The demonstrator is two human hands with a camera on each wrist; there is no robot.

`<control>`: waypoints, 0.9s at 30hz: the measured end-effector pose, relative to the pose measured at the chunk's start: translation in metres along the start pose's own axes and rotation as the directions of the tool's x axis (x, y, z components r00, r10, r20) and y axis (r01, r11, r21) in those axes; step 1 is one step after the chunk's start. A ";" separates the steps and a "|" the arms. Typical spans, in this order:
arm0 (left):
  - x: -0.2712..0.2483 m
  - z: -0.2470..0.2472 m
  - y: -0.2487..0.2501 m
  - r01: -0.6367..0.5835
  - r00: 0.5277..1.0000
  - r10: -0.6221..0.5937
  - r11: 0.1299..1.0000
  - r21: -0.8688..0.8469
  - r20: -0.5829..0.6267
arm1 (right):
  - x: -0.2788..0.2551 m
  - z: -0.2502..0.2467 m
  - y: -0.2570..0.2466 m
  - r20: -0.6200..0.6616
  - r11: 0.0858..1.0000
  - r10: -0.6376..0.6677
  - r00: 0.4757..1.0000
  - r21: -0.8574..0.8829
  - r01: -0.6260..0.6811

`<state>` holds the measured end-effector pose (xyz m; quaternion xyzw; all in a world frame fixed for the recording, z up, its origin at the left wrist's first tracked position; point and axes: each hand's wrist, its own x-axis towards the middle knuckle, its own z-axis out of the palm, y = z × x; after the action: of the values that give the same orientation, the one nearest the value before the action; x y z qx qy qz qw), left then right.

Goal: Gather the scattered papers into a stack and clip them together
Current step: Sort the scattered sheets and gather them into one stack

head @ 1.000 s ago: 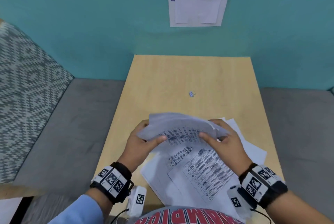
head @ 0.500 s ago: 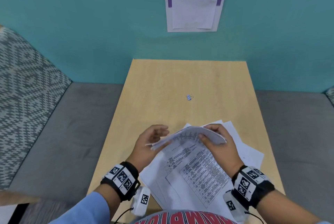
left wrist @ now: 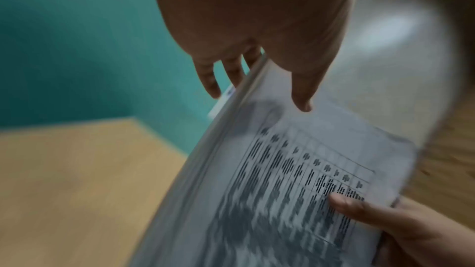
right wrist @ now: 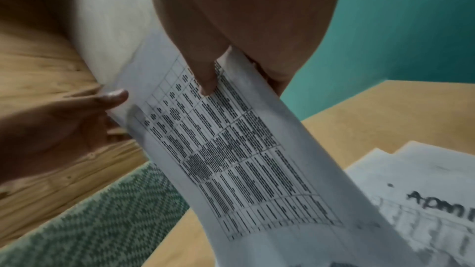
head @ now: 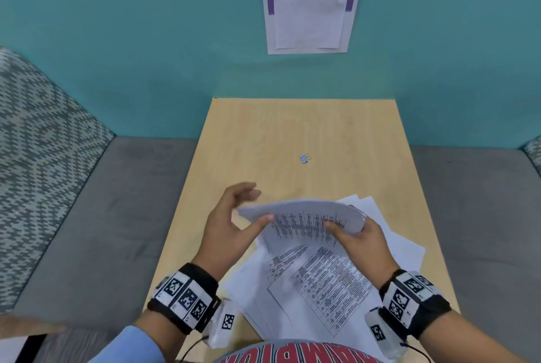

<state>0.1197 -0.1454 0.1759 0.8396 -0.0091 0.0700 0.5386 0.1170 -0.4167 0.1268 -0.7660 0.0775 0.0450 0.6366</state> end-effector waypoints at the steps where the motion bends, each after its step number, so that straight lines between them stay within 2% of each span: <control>1: 0.004 -0.007 0.013 -0.158 0.987 0.153 0.975 0.155 0.043 | -0.002 -0.001 -0.005 0.019 1.000 -0.021 1.000 -0.010 0.021; 2: 0.009 -0.013 0.026 -0.305 0.951 0.268 0.894 0.328 0.155 | -0.003 -0.002 -0.012 0.046 0.998 -0.058 0.997 -0.031 0.059; 3: 0.016 -0.016 0.039 -0.406 0.909 0.292 0.784 0.469 0.298 | -0.005 -0.002 -0.017 0.076 0.990 -0.114 0.991 -0.074 0.119; 4: 0.022 -0.016 0.051 -0.462 0.873 0.239 0.686 0.562 0.425 | -0.006 -0.002 -0.024 0.108 0.974 -0.179 0.978 -0.124 0.192; 5: 0.026 -0.012 0.059 -0.491 0.846 0.171 0.619 0.613 0.505 | -0.006 -0.001 -0.030 0.142 0.950 -0.235 0.962 -0.178 0.258; 6: 0.030 -0.009 0.062 -0.495 0.833 0.119 0.594 0.634 0.540 | -0.007 0.000 -0.036 0.171 0.925 -0.288 0.942 -0.204 0.320; 7: 0.032 -0.007 0.063 -0.483 0.827 0.083 0.612 0.626 0.556 | -0.008 -0.001 -0.040 0.185 0.909 -0.323 0.928 -0.212 0.359; 9: 0.035 -0.011 0.062 -0.394 0.842 0.051 0.737 0.549 0.537 | -0.009 -0.013 -0.040 0.153 0.921 -0.318 0.936 -0.186 0.343; 11: 0.035 -0.021 0.053 -0.226 0.881 0.034 0.907 0.356 0.472 | -0.007 -0.039 -0.029 0.060 0.958 -0.227 0.972 -0.164 0.234; 13: 0.030 -0.033 0.043 -0.014 0.912 -0.048 0.989 0.148 0.408 | -0.007 -0.068 -0.012 -0.028 0.985 -0.120 0.992 -0.130 0.115; 15: 0.021 -0.038 0.036 0.114 0.916 -0.116 0.993 0.027 0.384 | -0.011 -0.089 -0.002 -0.070 0.998 -0.055 0.996 -0.039 0.052; 17: 0.014 -0.040 0.028 0.202 0.926 -0.172 0.978 -0.059 0.336 | -0.015 -0.098 -0.001 -0.059 0.997 -0.012 0.998 0.076 0.016; 20: 0.007 -0.039 0.017 0.267 0.946 -0.221 0.947 -0.179 0.239 | -0.021 -0.100 -0.017 -0.064 0.985 -0.062 0.996 0.154 0.071; 24: 0.003 -0.024 -0.015 0.298 0.937 -0.248 0.935 -0.192 0.247 | -0.023 -0.091 -0.013 -0.055 0.992 -0.105 0.993 0.063 0.108; 27: -0.006 -0.004 -0.068 0.352 0.875 -0.325 0.936 -0.013 0.359 | -0.019 -0.081 0.039 0.050 0.994 0.011 0.999 -0.107 -0.006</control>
<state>0.1195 -0.1134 0.1152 0.8054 0.0391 -0.1769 0.5644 0.0892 -0.5016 0.1074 -0.7972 0.0620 0.0713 0.5963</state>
